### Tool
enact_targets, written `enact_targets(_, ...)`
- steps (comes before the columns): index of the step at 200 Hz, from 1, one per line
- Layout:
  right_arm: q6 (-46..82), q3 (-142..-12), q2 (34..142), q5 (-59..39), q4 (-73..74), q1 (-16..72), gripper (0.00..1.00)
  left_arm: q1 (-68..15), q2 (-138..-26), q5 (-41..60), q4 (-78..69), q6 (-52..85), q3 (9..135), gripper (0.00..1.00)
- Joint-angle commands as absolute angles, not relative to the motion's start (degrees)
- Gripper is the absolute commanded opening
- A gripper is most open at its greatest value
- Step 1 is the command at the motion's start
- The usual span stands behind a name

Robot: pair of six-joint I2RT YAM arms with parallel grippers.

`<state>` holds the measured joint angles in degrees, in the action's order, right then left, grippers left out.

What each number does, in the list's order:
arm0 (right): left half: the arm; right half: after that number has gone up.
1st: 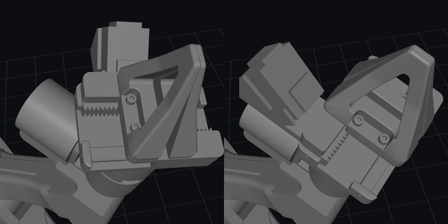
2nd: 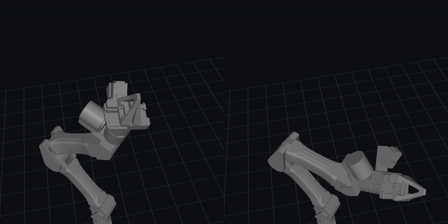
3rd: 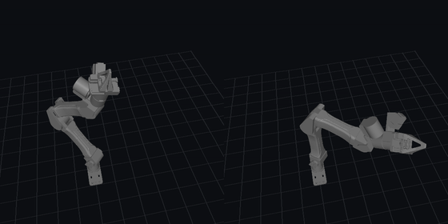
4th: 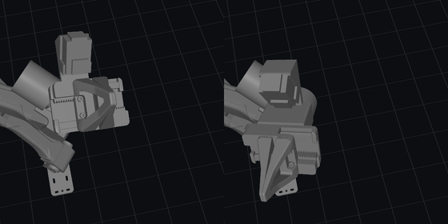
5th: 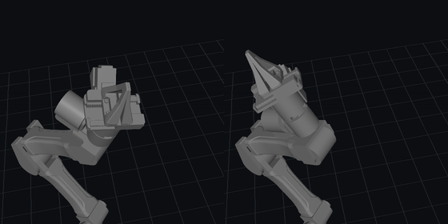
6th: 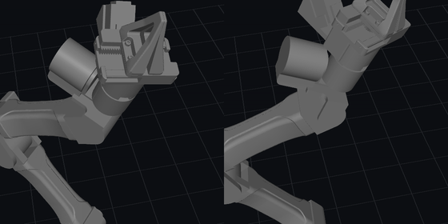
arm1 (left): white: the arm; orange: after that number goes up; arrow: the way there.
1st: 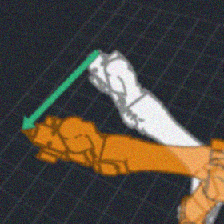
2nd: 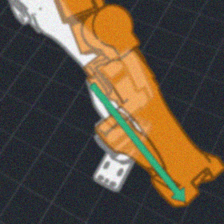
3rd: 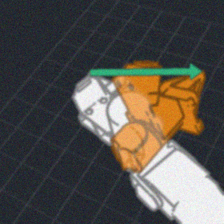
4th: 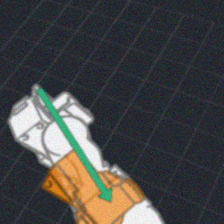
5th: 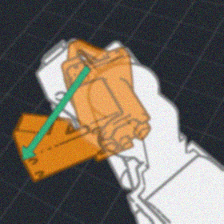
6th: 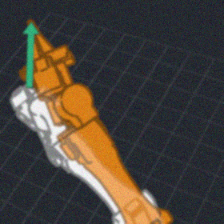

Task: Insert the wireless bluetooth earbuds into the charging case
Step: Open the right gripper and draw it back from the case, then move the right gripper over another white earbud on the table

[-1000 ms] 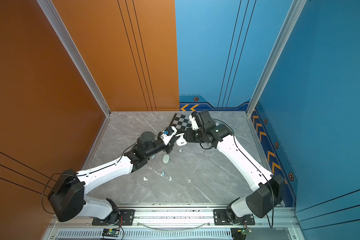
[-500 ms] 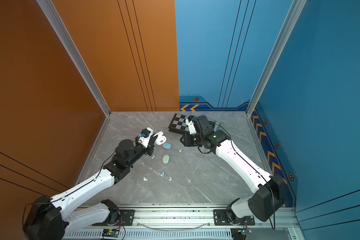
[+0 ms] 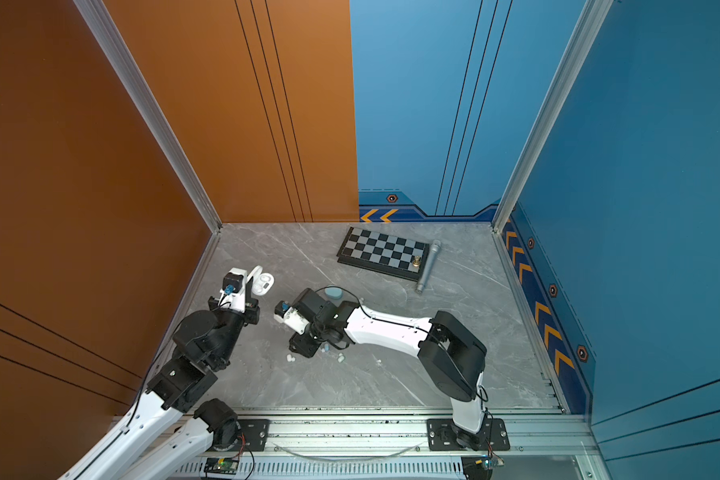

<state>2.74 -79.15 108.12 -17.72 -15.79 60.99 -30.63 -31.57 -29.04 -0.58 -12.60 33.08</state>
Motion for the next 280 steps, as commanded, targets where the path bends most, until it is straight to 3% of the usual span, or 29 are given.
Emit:
enact_targets(1,2.15,-79.24,111.61,-14.71,-4.71,62.10,0.45,-30.13,-28.68,-35.40,7.15,-12.70,33.46,0.00)
enact_targets(44,0.79,-81.57,116.34,-7.99,-5.37,63.72,0.51,-30.07,-26.63,-35.60,10.27,-12.70,34.40,0.00)
enact_targets(112,-1.75,-81.39,120.68,-8.90,-6.49,64.66,0.54,-30.08,-28.29,-33.59,10.28,-12.22,34.94,0.00)
enact_targets(193,-3.13,-82.78,124.01,-8.08,-7.75,64.98,0.47,-30.10,-29.09,-32.92,13.37,-12.47,36.55,0.00)
enact_targets(280,-7.24,-79.01,120.30,-2.36,-11.51,65.65,0.41,-30.14,-30.20,-31.96,11.74,-10.52,35.55,0.00)
